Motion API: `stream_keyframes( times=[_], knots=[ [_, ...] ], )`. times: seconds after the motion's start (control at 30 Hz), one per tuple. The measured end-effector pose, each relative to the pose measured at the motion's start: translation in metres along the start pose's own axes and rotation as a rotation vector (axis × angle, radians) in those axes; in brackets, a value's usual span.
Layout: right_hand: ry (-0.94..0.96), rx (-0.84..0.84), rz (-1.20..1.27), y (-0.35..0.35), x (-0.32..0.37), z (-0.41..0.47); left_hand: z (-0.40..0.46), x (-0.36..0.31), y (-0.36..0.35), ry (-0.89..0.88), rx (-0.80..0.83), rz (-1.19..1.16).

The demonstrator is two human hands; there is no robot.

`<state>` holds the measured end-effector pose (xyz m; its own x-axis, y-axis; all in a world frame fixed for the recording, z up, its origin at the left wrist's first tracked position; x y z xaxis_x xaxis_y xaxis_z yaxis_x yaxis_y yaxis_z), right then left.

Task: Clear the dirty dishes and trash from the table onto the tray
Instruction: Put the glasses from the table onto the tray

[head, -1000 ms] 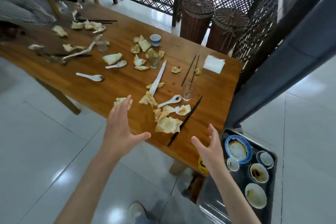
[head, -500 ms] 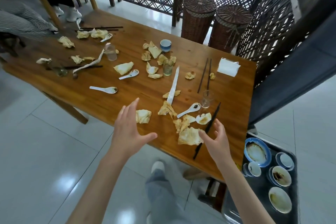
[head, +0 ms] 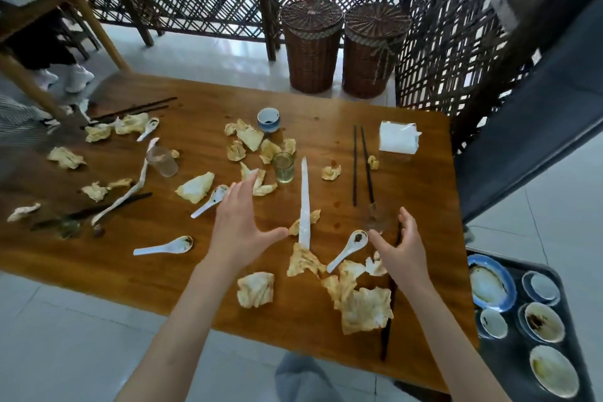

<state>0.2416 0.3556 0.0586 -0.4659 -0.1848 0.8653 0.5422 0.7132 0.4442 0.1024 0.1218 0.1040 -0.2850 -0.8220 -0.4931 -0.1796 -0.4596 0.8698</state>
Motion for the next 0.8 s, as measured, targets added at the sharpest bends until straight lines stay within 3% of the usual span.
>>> stream_keyframes(
  times=[0.43, 0.8],
  knots=[
    [-0.017, -0.085, -0.088, -0.020, 0.005, 0.059, 0.105, 0.006, -0.032, -0.048, 0.069, 0.004],
    [-0.052, -0.114, -0.161, -0.038, 0.004, 0.060, 0.143, 0.008, -0.050, -0.114, 0.138, 0.021]
  ],
)
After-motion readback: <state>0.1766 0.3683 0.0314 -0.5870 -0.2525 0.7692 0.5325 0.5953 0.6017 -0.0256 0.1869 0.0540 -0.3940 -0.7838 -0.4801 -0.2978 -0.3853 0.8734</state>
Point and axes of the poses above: each hand's wrist, its own z-axis towards the middle knuckle, its own y-axis out of the back of the hand, x = y × z, the point moved 4 cm from there along z, towards the middle knuckle, and after that the axes turned 4 degrees about z, right-handed, at the moved point
